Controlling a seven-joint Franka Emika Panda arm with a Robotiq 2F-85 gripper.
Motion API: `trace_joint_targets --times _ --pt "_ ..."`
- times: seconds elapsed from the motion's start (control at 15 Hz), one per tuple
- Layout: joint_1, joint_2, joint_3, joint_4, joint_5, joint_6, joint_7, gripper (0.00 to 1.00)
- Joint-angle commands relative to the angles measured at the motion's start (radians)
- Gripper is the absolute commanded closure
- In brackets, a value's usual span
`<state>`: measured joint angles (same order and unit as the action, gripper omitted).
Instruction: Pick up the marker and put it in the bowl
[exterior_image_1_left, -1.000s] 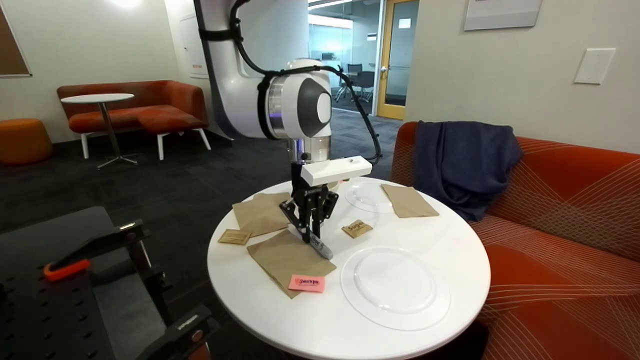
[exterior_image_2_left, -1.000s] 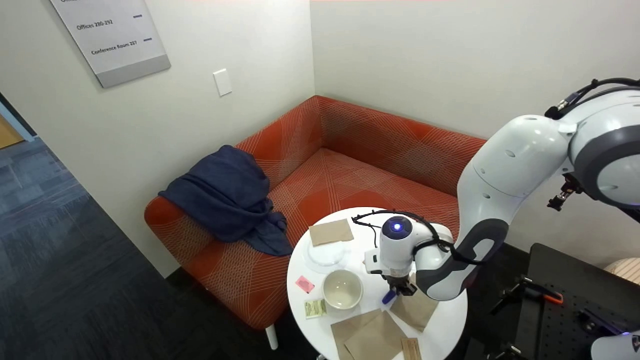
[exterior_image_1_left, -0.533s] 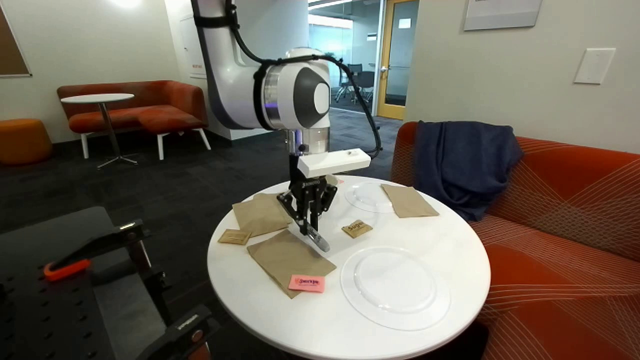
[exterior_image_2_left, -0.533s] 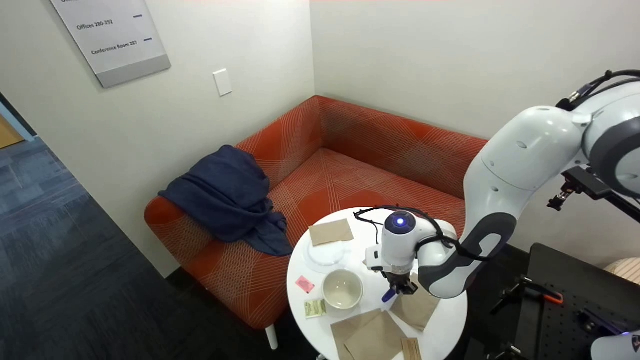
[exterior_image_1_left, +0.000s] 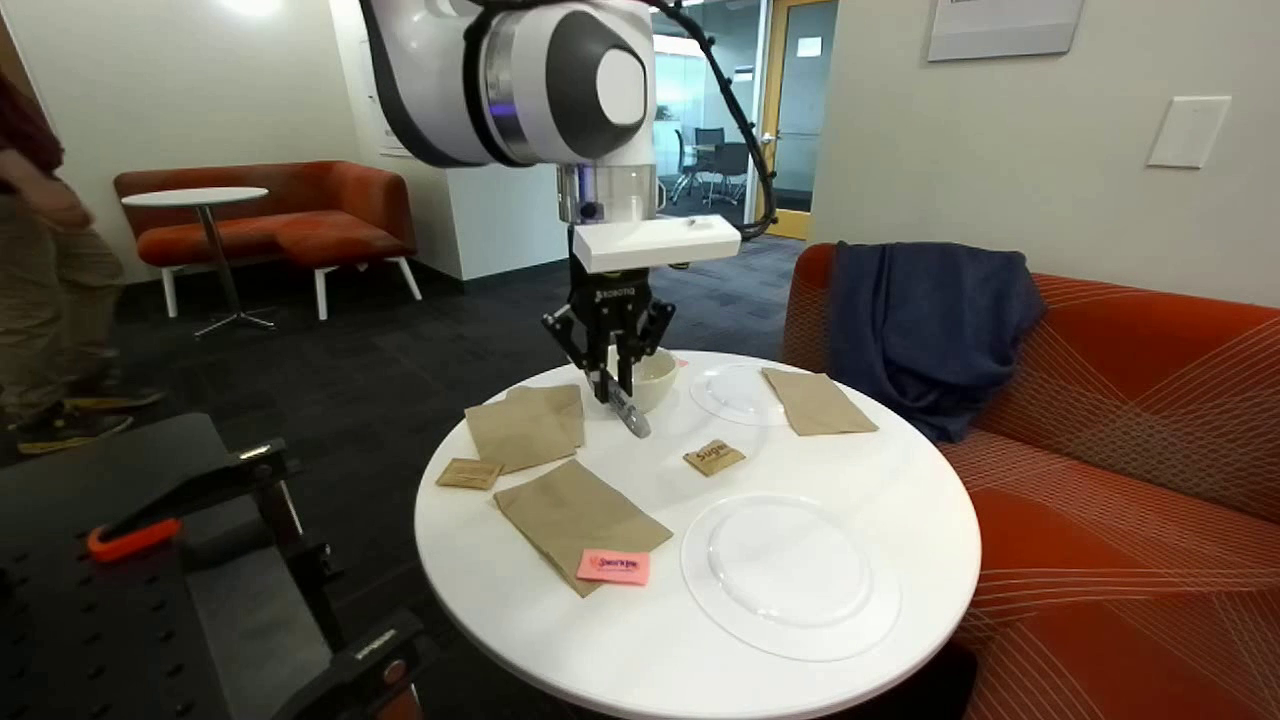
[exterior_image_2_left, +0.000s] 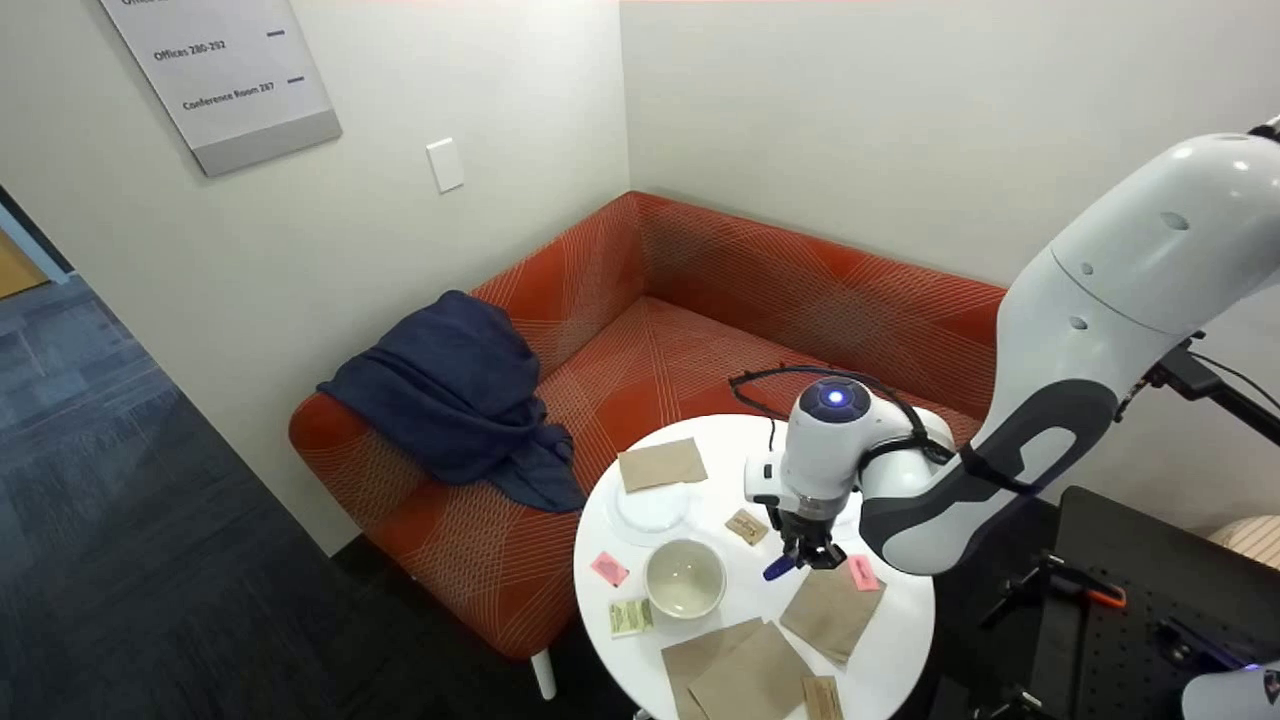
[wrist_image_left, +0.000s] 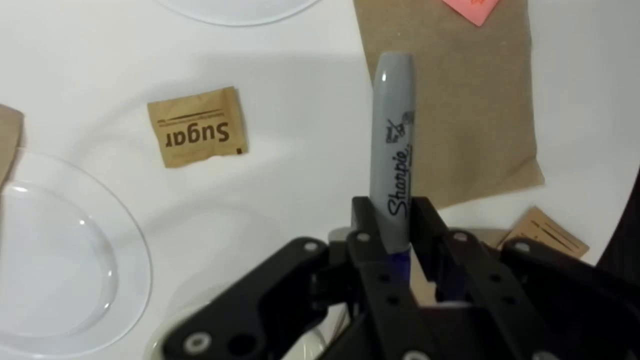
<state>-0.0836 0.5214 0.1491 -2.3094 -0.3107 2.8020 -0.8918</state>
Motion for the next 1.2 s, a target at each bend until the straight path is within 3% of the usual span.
trace_joint_targets --times 0.0,0.47,1.13 --pt "-0.052 -0.103 0.074 -0.068 0.091 0.049 -0.022 0.94" --pt "-0.112 -0.095 0.218 -0.017 0.220 0.167 -0.070 0.94" --pt "-0.209 0.037 0.351 0.091 0.198 0.266 -0.082 0.94"
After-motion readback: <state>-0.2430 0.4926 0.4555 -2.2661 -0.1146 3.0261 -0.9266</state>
